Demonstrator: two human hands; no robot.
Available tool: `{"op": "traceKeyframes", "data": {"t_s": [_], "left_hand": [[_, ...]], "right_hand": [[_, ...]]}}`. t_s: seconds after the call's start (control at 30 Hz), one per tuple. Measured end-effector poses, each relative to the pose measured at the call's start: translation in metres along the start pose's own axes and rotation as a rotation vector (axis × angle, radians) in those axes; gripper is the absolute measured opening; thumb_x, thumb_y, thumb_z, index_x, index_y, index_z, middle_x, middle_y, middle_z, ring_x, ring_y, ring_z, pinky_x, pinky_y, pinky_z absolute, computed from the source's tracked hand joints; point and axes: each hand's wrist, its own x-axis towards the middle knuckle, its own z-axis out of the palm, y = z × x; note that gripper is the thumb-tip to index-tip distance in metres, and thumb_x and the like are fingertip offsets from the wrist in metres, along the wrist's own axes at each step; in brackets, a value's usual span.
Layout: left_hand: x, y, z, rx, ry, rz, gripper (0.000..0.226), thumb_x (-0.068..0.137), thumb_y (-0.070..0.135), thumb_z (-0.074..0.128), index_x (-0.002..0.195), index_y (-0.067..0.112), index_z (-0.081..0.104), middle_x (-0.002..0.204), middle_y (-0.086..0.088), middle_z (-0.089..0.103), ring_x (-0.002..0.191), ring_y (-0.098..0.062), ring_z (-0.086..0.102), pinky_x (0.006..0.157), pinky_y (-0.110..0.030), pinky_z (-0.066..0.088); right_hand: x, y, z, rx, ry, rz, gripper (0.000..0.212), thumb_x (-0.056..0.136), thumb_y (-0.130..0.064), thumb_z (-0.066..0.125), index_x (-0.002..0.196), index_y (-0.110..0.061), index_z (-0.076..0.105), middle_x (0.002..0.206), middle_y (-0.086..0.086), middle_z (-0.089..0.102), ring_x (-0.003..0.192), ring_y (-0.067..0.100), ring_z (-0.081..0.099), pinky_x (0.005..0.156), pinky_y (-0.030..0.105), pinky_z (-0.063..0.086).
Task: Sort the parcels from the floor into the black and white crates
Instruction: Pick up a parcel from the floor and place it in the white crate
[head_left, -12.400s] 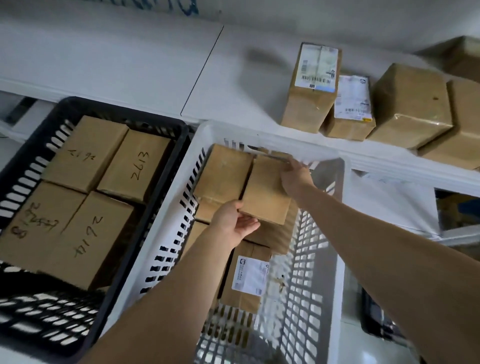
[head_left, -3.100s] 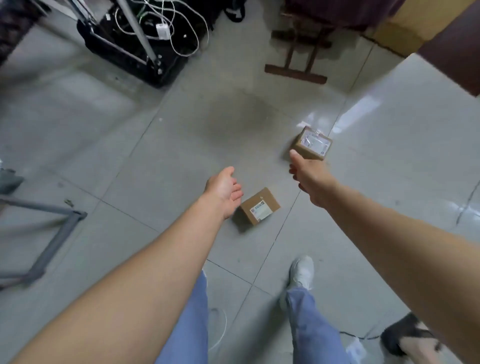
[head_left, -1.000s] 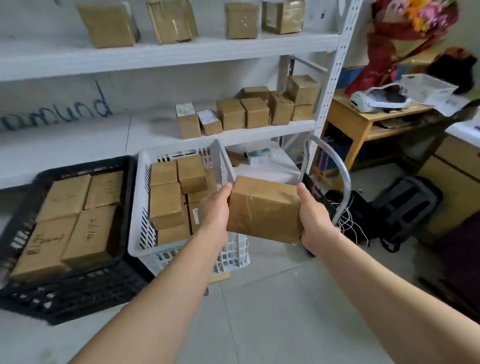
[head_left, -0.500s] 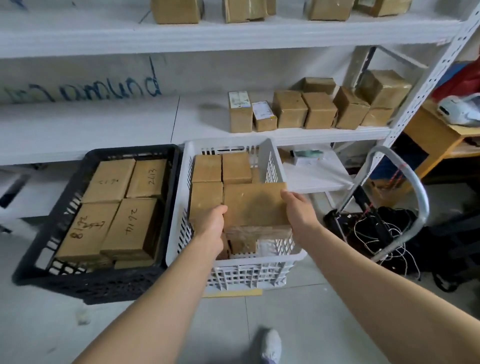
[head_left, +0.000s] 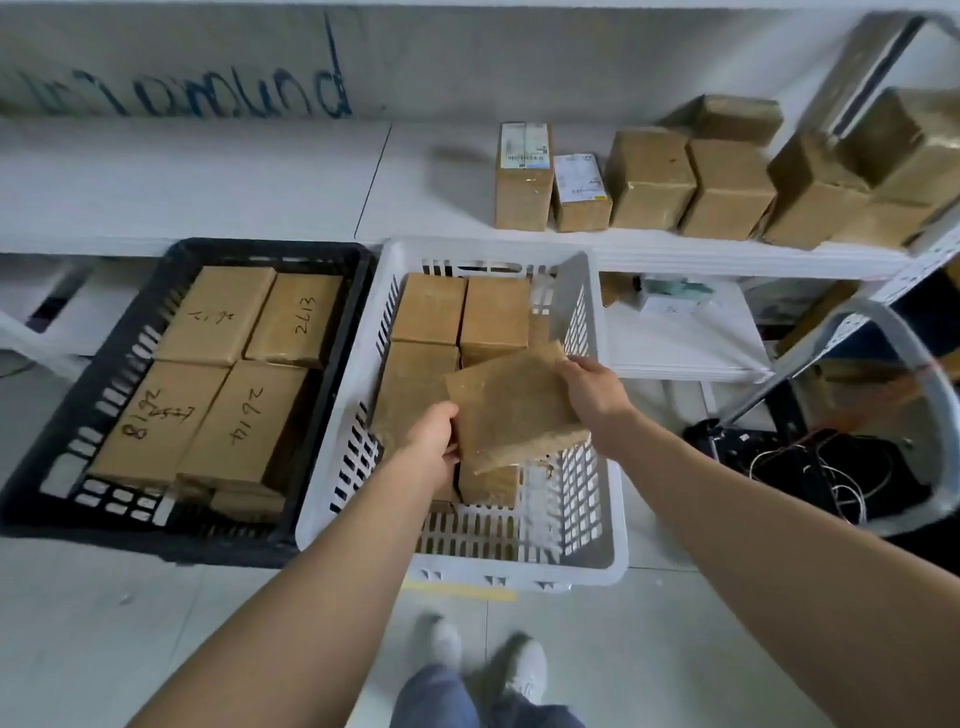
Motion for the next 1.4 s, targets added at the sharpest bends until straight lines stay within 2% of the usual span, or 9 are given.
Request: {"op": "traceKeyframes", "data": {"t_s": [0.17, 0.37, 0.6, 0.77, 0.9, 1.03, 1.13, 1.27, 1.4], "left_hand": [[0.020, -0.008, 0.007, -0.024, -0.023, -0.093, 0.030, 0.096, 0.014, 0.051, 0.124, 0.003, 0.051, 0.114, -0.014, 0.059, 0.101, -0.025, 0.058, 0.075, -0.035, 0.050], [0.040, -0.020, 0.013, -0.108, -0.068, -0.218, 0.009, 0.093, 0.003, 0.052, 0.100, 0.008, 0.051, 0.101, -0.017, 0.058, 0.085, -0.028, 0.058, 0.072, -0.043, 0.053], [0.059, -0.023, 0.018, -0.243, -0.069, -0.304, 0.015, 0.092, 0.002, 0.051, 0.107, 0.004, 0.052, 0.108, -0.024, 0.058, 0.097, -0.037, 0.060, 0.074, -0.046, 0.055], [0.074, -0.010, 0.022, -0.293, -0.024, -0.342, 0.011, 0.093, 0.004, 0.052, 0.104, 0.003, 0.053, 0.106, -0.025, 0.057, 0.098, -0.039, 0.060, 0.081, -0.052, 0.055], [0.076, -0.006, 0.019, -0.312, -0.047, -0.365, 0.008, 0.094, 0.005, 0.052, 0.101, 0.004, 0.050, 0.108, -0.027, 0.055, 0.099, -0.043, 0.059, 0.085, -0.056, 0.053], [0.074, 0.001, 0.013, -0.187, -0.062, -0.362, 0.013, 0.095, 0.008, 0.050, 0.107, 0.012, 0.051, 0.111, -0.028, 0.052, 0.097, -0.045, 0.057, 0.079, -0.056, 0.055], [0.065, 0.013, 0.004, -0.129, -0.042, -0.368, 0.025, 0.094, 0.010, 0.050, 0.118, 0.003, 0.049, 0.111, -0.029, 0.053, 0.098, -0.043, 0.057, 0.081, -0.051, 0.054], [0.050, 0.037, -0.005, -0.076, -0.034, -0.227, 0.029, 0.095, 0.017, 0.049, 0.120, 0.001, 0.048, 0.111, -0.023, 0.056, 0.100, -0.035, 0.058, 0.083, -0.043, 0.051], [0.026, 0.067, -0.005, -0.226, -0.106, 0.013, 0.034, 0.099, 0.024, 0.047, 0.120, -0.002, 0.050, 0.117, -0.019, 0.057, 0.101, -0.029, 0.058, 0.084, -0.039, 0.050]], "right_hand": [[0.041, 0.004, 0.010, -0.103, -0.029, -0.035, 0.036, 0.095, -0.013, 0.045, 0.127, -0.022, 0.060, 0.108, -0.002, 0.054, 0.099, 0.016, 0.050, 0.085, 0.022, 0.040], [0.082, 0.010, 0.029, -0.265, -0.043, -0.039, 0.036, 0.090, -0.004, 0.044, 0.110, -0.025, 0.066, 0.110, 0.003, 0.063, 0.092, 0.017, 0.056, 0.076, 0.022, 0.043], [0.106, 0.011, 0.067, -0.581, -0.069, -0.025, 0.054, 0.094, -0.006, 0.030, 0.131, -0.038, 0.053, 0.147, 0.014, 0.024, 0.132, 0.036, 0.031, 0.109, 0.038, 0.034], [0.110, 0.018, 0.076, -0.345, -0.114, 0.017, 0.057, 0.092, -0.004, 0.043, 0.146, -0.017, 0.030, 0.151, 0.006, 0.024, 0.126, 0.026, 0.041, 0.100, 0.036, 0.044], [0.112, 0.013, 0.073, -0.247, -0.084, 0.097, 0.047, 0.094, -0.004, 0.041, 0.140, -0.009, 0.034, 0.126, 0.013, 0.053, 0.099, 0.024, 0.057, 0.080, 0.030, 0.049], [0.112, 0.001, 0.067, -0.258, -0.071, 0.084, 0.042, 0.095, -0.008, 0.039, 0.138, -0.008, 0.039, 0.096, 0.004, 0.051, 0.065, 0.009, 0.044, 0.052, 0.020, 0.036], [0.104, -0.011, 0.063, -0.157, -0.047, 0.066, 0.043, 0.097, -0.019, 0.043, 0.140, -0.011, 0.039, 0.104, 0.003, 0.053, 0.069, 0.006, 0.049, 0.054, 0.018, 0.037], [0.085, -0.035, 0.057, -0.053, -0.052, -0.014, 0.046, 0.097, -0.027, 0.046, 0.140, -0.009, 0.044, 0.125, 0.009, 0.055, 0.103, 0.018, 0.051, 0.088, 0.026, 0.038], [0.060, -0.058, 0.054, 0.070, -0.051, -0.103, 0.046, 0.098, -0.035, 0.046, 0.132, -0.005, 0.051, 0.123, 0.009, 0.058, 0.110, 0.020, 0.050, 0.091, 0.027, 0.034]]}}
